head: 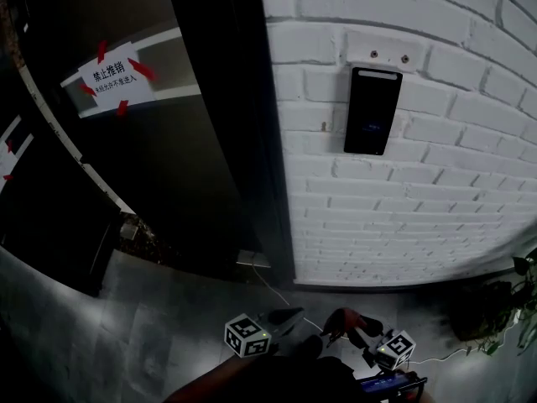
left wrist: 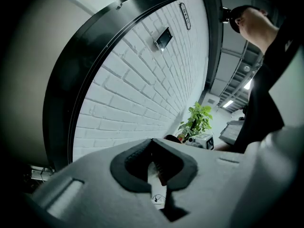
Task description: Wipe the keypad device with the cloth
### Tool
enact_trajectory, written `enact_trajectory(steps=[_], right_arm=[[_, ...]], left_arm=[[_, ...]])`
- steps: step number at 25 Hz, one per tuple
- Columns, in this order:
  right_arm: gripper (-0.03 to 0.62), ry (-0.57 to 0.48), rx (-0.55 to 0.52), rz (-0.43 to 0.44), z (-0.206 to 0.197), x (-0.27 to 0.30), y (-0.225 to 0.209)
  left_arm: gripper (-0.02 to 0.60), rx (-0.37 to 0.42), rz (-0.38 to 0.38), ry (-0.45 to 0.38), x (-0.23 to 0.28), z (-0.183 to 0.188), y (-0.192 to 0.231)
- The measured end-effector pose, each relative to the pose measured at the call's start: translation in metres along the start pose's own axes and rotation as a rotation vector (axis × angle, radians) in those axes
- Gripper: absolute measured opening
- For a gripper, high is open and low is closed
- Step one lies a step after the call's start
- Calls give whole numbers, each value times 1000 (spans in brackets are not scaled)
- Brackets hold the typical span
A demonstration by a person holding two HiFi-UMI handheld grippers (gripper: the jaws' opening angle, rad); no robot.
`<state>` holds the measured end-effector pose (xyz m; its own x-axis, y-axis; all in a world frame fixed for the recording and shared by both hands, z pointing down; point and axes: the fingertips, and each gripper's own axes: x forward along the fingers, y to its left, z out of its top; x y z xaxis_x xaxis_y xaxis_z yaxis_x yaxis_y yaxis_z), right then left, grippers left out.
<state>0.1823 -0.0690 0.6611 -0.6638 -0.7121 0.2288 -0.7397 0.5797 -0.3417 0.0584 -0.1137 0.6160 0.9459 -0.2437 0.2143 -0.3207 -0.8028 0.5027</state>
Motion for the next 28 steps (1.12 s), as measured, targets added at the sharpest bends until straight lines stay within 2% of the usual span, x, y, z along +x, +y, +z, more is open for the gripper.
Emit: enact_trajectory(steps=[3,6,9,16,21,28], right_arm=[[86,-42,56,-26,-6,2,22],[86,-58,56,-34,-15,7,51],[86,-64,45,-46,-19,7,88],[86,-99,64,-143,-55,-16,152],[86,-117,56,-187,-75,-35,187],[86,-132,24,-199,-80,-52,222]], left_arm=[[4,22,-27,-7,-12,-1,-6],[4,26,-39,-13,-37,-9,-14],[4,19,-55,-2,-66,-29,-23],[5,4,-100,30,-122,-83,-53],[5,24,-163,55,-135,-107,-82],[5,51,-224,67,-142,-128,-119]])
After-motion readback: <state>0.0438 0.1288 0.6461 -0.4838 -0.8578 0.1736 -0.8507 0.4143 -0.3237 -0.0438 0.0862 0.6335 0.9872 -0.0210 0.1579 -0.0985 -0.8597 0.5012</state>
